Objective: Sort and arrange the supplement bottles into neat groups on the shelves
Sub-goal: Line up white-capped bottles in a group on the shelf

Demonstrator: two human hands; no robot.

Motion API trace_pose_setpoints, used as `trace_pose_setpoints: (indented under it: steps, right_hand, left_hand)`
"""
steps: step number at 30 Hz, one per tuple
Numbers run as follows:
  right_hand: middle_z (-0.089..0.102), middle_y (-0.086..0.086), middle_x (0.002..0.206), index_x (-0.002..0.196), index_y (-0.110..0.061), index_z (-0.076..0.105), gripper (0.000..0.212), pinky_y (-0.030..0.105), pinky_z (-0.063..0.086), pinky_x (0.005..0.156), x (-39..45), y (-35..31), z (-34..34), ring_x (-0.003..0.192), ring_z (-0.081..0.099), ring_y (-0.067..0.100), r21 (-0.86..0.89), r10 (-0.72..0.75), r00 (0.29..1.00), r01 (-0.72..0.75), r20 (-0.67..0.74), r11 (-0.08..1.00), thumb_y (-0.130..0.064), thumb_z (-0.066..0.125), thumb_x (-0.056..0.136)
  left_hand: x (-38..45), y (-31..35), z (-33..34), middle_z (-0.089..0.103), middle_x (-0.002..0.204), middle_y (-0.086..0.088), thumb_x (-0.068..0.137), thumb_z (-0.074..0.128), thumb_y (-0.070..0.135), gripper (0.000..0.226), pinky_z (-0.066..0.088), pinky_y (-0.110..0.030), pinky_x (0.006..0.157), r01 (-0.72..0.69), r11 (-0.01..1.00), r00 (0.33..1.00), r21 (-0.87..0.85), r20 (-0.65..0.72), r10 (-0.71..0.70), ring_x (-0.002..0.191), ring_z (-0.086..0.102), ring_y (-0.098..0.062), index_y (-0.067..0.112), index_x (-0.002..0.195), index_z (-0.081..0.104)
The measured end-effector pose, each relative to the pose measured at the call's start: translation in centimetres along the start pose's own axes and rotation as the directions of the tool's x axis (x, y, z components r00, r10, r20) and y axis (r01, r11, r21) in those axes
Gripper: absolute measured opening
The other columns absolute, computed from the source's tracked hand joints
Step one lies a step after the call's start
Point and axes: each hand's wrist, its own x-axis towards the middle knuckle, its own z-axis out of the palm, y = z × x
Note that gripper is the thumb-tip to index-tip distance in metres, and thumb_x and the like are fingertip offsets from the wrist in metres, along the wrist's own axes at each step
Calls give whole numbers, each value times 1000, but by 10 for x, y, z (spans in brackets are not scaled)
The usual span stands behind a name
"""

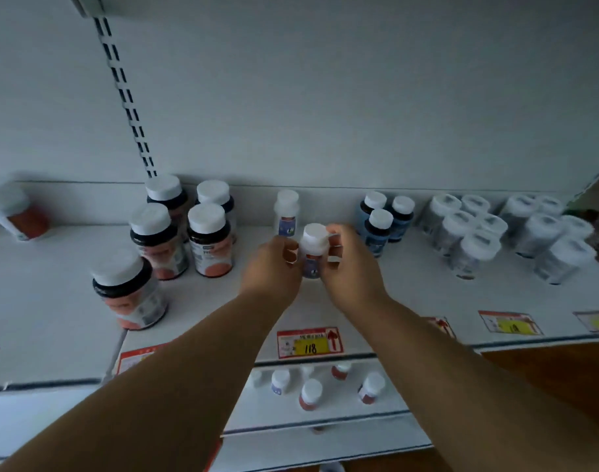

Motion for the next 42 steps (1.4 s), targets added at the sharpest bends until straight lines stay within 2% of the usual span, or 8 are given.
trace_pose_setpoints:
  steps: [3, 7, 11, 16, 25, 30, 36, 42]
  right_hand:
    - [60, -1, 122, 127, -27, 50, 40, 43, 54, 88, 36, 24, 10, 109, 60, 17, 24, -35, 998, 36, -46, 999, -21, 63, 91]
    - [59, 2, 124, 129, -24, 49, 42, 46, 50, 92, 73, 35, 23, 113, 58, 22, 53, -65, 996, 68, -59, 996, -15, 58, 89]
    - [57, 7, 128, 133, -17, 48, 49, 43, 47, 96, 74, 26, 25, 117, 55, 24, 94, -43, 997, 48, -59, 994, -13, 63, 86]
    - [49, 9, 128, 141, -16, 41, 61, 29, 41, 91, 21, 5, 4, 117, 50, 22, -31, -30, 999, 30, 16, 999, -10, 67, 87]
    - [51, 6, 127, 136, -17, 48, 50, 31, 50, 92, -102, -47, -8, 110, 56, 17, -55, -73, 994, 69, -76, 996, -14, 66, 89]
    - [51, 2, 130, 135, -18, 49, 46, 18, 45, 90, -149, -64, -17, 112, 56, 12, -68, -136, 990, 134, -30, 989, -16, 64, 91]
    - [59, 2, 119, 126, -14, 55, 36, 10, 44, 89, -183, -49, -6, 107, 58, 9, 38, -200, 980, 200, -17, 979, -14, 66, 91]
    - [62, -1, 122, 125, -18, 55, 37, 2, 41, 89, -234, 63, 69, 111, 59, 5, 119, 11, 986, -31, 166, 992, -17, 68, 90]
  left_hand:
    - [27, 13, 16, 68, 101, -2, 100, 50, 22, 14, 40, -26, 69, 39, 998, 999, 41, -36, -38, 81, 55, -16, 22, 105, 64]
    - [50, 18, 29, 69, 116, -5, 98, 47, 15, 28, 40, -26, 80, 48, 999, 996, 22, -77, -46, 105, 63, -28, 23, 119, 63]
    - [43, 16, 26, 67, 109, -7, 98, 45, 14, 29, 37, -27, 74, 28, 999, 994, 44, -110, -23, 97, 61, -28, 22, 123, 57]
    - [3, 7, 2, 65, 119, 3, 99, 49, 12, 33, 47, -27, 89, 4, 999, 997, -42, -71, -7, 105, 60, -13, 22, 129, 56]
    - [-88, -31, -33, 66, 109, 3, 88, 59, 4, 33, 52, -27, 88, -280, 958, 960, -56, 2, 281, 96, 63, -11, 20, 117, 63]
    - [-139, -44, -53, 66, 110, 3, 89, 61, 2, 35, 48, -21, 87, -308, 950, 951, -52, -7, 308, 97, 61, -11, 20, 119, 63]
    - [-184, -69, -43, 65, 110, 10, 92, 63, 8, 31, 37, 2, 79, -216, 976, 974, -6, -65, 216, 98, 59, -3, 21, 120, 63]
    - [-206, -150, 50, 67, 106, 9, 90, 63, 7, 31, 39, -2, 79, -3, 1000, 1000, -10, -17, 3, 96, 63, -7, 22, 118, 63]
